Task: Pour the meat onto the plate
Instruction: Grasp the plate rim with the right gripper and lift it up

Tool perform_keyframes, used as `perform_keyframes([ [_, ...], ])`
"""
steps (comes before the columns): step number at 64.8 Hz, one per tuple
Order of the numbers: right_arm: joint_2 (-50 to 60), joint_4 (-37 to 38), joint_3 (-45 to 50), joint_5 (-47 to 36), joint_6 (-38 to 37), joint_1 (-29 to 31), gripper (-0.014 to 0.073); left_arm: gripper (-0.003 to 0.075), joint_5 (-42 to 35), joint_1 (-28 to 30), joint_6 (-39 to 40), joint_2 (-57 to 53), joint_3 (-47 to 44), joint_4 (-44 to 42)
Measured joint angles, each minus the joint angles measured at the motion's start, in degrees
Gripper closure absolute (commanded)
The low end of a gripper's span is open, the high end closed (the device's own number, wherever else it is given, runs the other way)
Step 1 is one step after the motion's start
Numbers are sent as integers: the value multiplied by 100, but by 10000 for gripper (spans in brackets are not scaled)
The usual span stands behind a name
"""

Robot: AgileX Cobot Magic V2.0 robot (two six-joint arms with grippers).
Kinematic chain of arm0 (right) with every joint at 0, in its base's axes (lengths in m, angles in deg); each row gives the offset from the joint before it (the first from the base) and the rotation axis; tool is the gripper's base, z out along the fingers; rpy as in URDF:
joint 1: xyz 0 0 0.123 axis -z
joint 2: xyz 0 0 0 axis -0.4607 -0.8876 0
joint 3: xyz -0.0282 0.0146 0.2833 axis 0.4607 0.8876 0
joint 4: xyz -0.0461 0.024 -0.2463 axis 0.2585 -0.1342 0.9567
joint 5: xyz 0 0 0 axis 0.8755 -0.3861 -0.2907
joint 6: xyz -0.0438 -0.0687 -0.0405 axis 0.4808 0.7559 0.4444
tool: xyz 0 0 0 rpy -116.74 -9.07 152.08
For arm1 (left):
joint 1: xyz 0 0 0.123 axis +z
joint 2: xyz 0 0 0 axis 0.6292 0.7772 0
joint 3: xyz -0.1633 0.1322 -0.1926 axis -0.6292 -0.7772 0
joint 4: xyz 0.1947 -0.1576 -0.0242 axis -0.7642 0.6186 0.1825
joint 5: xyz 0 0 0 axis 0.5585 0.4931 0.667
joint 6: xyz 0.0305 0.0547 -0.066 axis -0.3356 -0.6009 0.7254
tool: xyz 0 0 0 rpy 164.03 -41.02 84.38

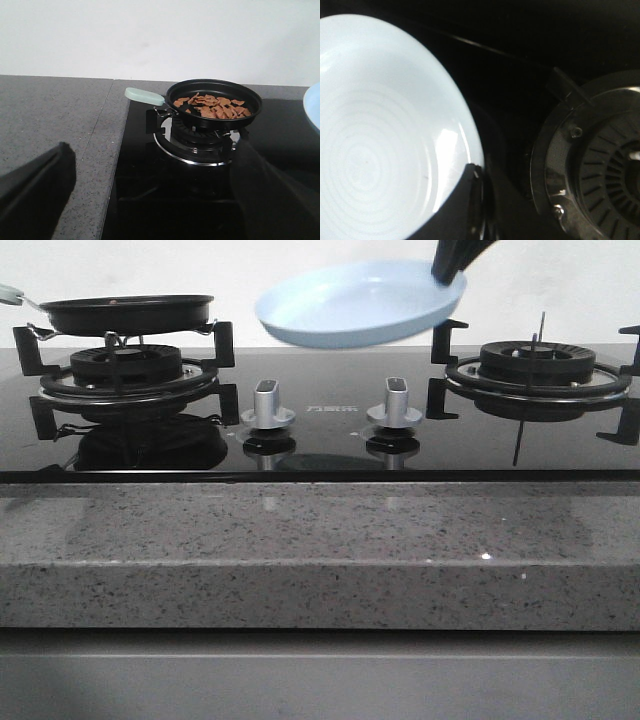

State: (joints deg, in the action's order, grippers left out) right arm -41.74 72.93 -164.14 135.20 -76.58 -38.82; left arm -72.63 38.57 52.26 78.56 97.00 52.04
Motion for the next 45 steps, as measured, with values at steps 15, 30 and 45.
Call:
perform_keyframes([
  [15, 1018, -96, 1525, -103, 21, -209, 663, 101, 0, 0, 0, 0, 0, 0],
  [30, 2169, -275, 3653, -1367, 49, -727, 663, 101, -3, 0, 0, 0, 0, 0],
  [45, 2493, -493, 4916, -2450, 61, -812, 663, 101, -3, 0, 0, 0, 0, 0],
])
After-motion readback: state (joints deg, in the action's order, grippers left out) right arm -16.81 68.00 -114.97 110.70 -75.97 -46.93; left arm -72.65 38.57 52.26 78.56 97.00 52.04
